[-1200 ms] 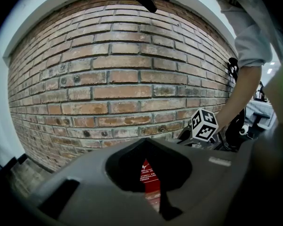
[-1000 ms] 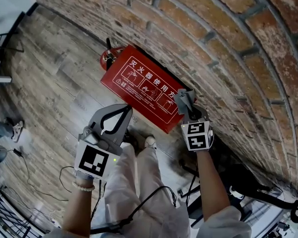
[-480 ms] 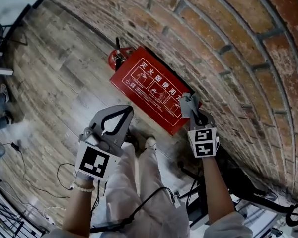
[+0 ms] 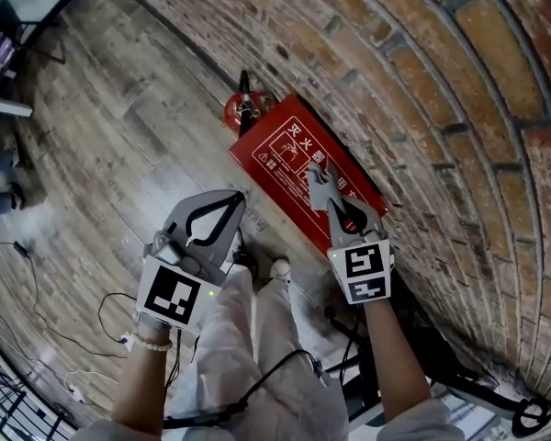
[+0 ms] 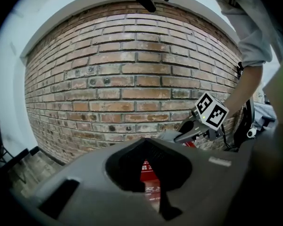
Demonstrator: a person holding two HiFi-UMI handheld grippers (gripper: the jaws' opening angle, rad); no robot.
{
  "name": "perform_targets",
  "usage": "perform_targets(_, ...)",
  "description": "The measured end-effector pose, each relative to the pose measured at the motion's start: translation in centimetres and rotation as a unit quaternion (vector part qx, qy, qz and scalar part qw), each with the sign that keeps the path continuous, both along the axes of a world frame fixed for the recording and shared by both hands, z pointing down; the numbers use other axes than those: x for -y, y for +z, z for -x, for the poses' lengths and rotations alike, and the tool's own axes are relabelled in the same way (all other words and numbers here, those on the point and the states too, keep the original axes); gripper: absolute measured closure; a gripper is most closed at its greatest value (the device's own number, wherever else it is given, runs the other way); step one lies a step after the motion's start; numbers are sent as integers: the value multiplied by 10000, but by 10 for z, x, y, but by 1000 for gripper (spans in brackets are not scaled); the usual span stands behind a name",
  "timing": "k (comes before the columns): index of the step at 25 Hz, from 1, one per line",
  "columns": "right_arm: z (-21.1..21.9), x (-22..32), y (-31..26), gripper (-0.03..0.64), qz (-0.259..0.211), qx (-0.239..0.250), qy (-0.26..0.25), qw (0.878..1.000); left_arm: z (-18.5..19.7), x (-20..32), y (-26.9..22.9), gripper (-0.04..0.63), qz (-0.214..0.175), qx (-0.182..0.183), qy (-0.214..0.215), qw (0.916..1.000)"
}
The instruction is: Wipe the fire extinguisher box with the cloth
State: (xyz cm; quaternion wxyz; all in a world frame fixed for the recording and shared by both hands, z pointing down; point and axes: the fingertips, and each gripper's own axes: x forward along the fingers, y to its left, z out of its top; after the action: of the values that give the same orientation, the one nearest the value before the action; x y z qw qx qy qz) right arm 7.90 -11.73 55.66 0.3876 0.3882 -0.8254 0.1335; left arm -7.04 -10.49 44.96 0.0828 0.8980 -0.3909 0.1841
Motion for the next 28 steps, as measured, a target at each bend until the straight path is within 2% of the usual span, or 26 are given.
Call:
perform_targets(7, 81, 21, 1, 597, -44, 276, -666, 9974, 29, 3, 3, 596, 3, 38, -189, 9998)
perform_targets(13, 127, 35, 20, 597, -1, 184, -1060, 9942, 45, 2, 7, 596, 62, 68, -343, 9994)
perform_targets(19, 151, 44, 45, 597, 143, -42, -1290, 9915, 55, 1, 11, 596, 83, 54, -445, 9990)
perform_targets(28, 156, 49, 79, 597, 465, -415, -1191, 9909, 61, 2, 16, 597, 120, 59, -453, 9989)
